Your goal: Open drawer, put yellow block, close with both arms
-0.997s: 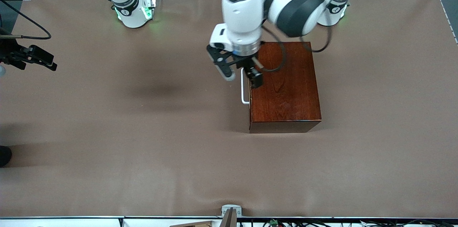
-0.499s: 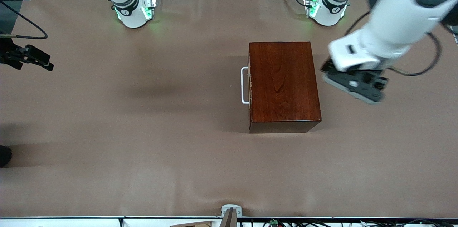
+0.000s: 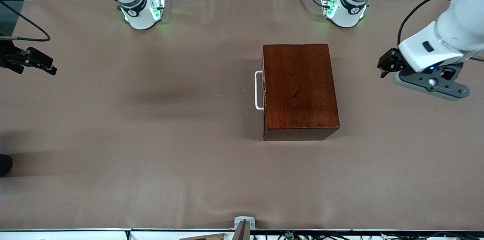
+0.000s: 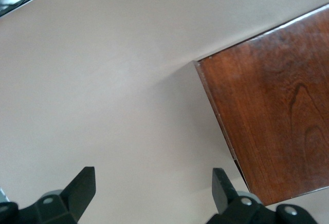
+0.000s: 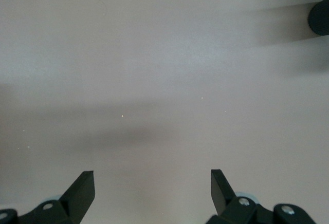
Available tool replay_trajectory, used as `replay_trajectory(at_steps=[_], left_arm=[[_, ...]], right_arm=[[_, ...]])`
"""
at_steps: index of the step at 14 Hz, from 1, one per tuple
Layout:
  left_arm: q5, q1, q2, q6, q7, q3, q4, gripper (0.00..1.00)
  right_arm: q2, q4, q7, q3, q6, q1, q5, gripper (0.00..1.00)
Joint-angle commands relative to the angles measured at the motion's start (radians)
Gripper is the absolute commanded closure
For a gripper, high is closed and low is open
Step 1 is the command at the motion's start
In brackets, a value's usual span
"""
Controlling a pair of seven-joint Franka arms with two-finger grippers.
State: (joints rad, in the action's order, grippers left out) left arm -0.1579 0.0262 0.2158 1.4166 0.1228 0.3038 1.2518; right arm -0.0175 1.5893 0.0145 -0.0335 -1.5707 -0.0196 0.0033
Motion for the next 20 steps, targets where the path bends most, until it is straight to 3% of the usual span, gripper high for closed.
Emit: replay_trajectory(at_steps=[1, 4, 8, 10, 12, 20], left_arm=[[0.049, 0.081, -0.036, 0.002, -0.066, 0.003, 0.041, 0.00], [0.055, 0.113, -0.041, 0.004, -0.150, -0.003, 0.052, 0.00], [0.113, 0.043, -0.056, 0.010, -0.170, -0.161, 0.078, 0.00], [0.153, 0.017, -0.119, 0.097, -0.169, -0.215, 0.188, 0.00], [0.155, 0.017, -0.168, 0.151, -0.167, -0.215, 0.268, 0.00], [0.156, 0.017, -0.161, 0.151, -0.152, -0.204, 0.264, 0.00]], right_arm=[[0.002, -0.011, 0.016, 0.004, 0.009, -0.003, 0.001, 0.00], [0.001, -0.011, 0.009, 0.004, 0.018, -0.002, 0.003, 0.00], [0.001, -0.011, 0.007, 0.004, 0.018, 0.000, 0.001, 0.00], [0.001, -0.011, 0.007, 0.004, 0.018, 0.001, 0.001, 0.00], [0.001, -0.011, 0.007, 0.004, 0.018, 0.001, 0.001, 0.00], [0.001, -0.011, 0.007, 0.004, 0.018, 0.001, 0.001, 0.00]])
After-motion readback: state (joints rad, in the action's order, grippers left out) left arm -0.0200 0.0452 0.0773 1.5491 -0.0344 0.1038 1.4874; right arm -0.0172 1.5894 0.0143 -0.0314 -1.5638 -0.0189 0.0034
